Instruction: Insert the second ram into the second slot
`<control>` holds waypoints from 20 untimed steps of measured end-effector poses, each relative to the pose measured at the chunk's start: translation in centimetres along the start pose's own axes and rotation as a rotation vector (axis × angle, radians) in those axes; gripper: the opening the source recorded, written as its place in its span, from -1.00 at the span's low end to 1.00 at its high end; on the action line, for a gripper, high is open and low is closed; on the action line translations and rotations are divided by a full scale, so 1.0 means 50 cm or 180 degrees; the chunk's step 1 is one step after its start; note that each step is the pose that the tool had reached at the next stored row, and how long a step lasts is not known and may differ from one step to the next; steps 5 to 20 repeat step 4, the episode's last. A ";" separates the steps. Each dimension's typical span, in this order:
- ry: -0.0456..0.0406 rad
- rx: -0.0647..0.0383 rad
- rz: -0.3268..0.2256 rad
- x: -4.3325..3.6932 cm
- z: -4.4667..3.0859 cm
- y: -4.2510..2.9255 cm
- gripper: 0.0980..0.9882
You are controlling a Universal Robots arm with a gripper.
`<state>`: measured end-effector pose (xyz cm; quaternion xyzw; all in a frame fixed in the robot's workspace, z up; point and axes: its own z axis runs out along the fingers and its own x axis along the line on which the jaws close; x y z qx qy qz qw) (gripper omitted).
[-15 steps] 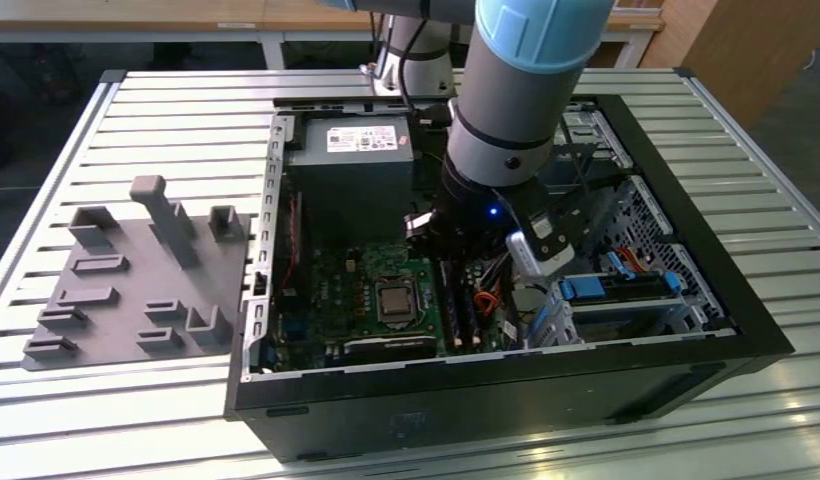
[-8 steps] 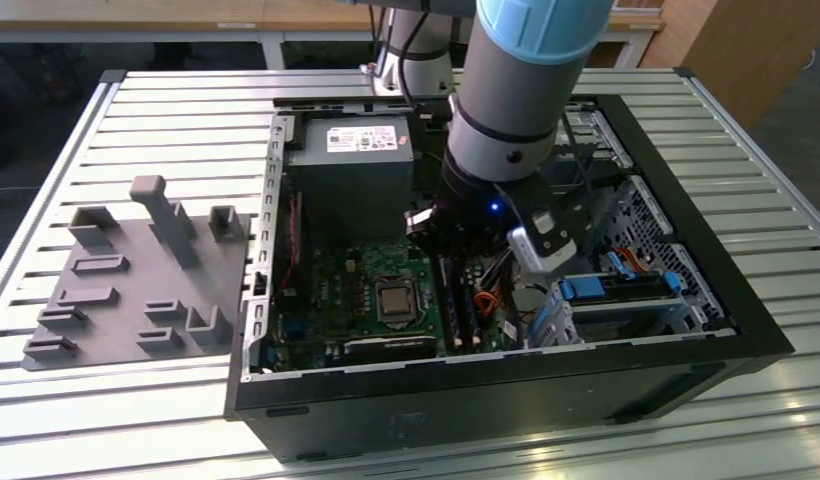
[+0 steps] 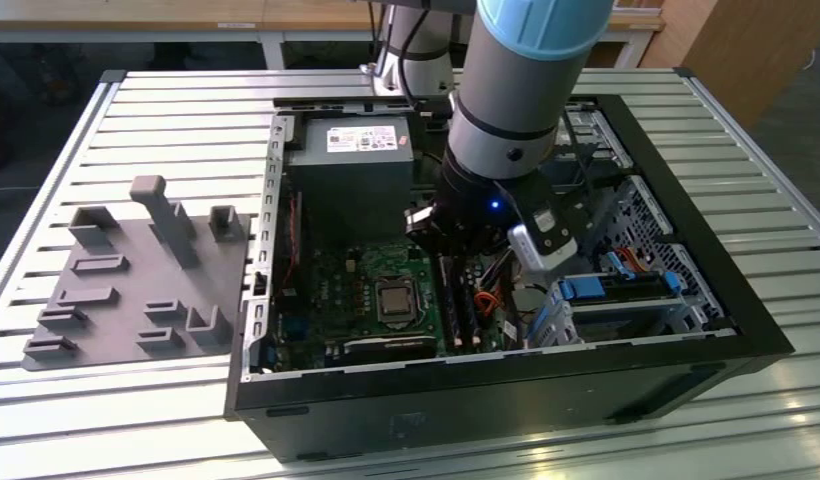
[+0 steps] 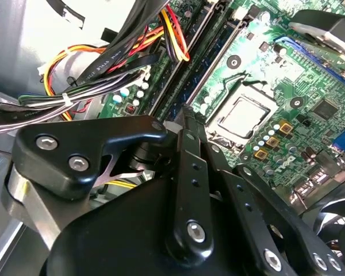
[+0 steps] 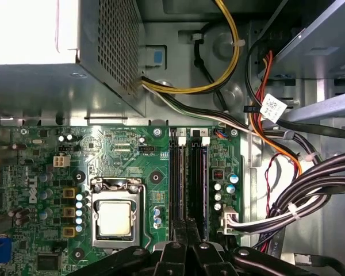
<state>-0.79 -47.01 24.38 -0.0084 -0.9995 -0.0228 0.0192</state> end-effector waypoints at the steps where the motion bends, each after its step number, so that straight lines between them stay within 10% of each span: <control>1: 0.0000 0.0000 0.0000 0.000 0.000 0.000 -0.98; 20: 0.0000 0.0001 0.0000 0.000 0.000 0.000 -0.98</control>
